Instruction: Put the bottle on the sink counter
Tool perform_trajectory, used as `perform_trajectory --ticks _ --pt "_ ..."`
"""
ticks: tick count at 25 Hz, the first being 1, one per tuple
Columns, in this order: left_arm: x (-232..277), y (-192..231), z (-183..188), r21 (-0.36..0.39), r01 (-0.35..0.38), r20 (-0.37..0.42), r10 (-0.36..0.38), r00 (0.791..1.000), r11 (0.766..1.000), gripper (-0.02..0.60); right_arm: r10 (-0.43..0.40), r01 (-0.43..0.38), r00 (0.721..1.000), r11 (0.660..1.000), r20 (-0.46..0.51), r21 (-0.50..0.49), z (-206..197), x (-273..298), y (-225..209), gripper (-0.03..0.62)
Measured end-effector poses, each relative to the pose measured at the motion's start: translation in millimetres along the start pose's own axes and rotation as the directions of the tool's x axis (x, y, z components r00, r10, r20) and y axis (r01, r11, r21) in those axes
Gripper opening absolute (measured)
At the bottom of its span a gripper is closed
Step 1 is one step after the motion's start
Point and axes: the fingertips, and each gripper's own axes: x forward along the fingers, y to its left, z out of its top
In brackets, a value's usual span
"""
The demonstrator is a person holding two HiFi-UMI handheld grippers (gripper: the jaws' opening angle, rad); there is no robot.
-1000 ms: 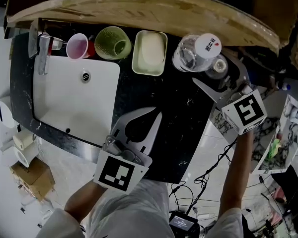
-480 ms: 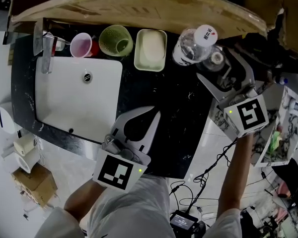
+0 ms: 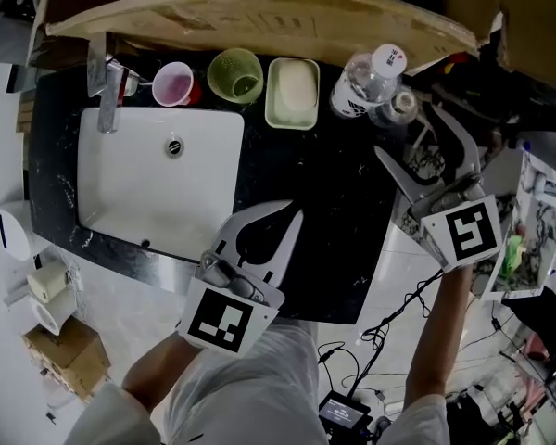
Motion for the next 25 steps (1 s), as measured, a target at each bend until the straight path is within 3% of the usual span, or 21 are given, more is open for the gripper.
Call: perform_trajectory --ticks 4,7,11,14,20,25 --pt "-15 0 5 0.024 0.011 0.017 -0.012 1.000 1.000 0.008 0.002 -0.002 1.000 1.000 -0.002 -0.012 13 -12 14 0.318" --pt "-28 0 8 0.035 0.018 0.025 -0.019 1.000 0.999 0.008 -0.024 0.024 0.999 0.999 -0.023 -0.024 22 -20 25 0.233" --pt "-46 4 11 0.016 0.010 0.034 -0.010 0.999 1.000 0.008 -0.074 0.074 0.997 0.997 -0.019 -0.029 34 -26 37 0.176" --pt "-58 6 12 0.006 0.008 0.036 -0.008 0.999 1.000 0.008 -0.126 0.125 0.991 0.992 -0.050 -0.026 34 -29 44 0.082" --pt "-81 7 21 -0.004 -0.006 0.061 0.007 0.998 1.000 0.008 -0.142 0.142 0.989 0.990 -0.051 -0.003 45 -34 72 0.024" --pt "-102 12 26 -0.019 -0.026 0.071 0.028 0.997 0.999 0.008 -0.149 0.151 0.987 0.988 -0.066 0.032 54 -38 91 0.012"
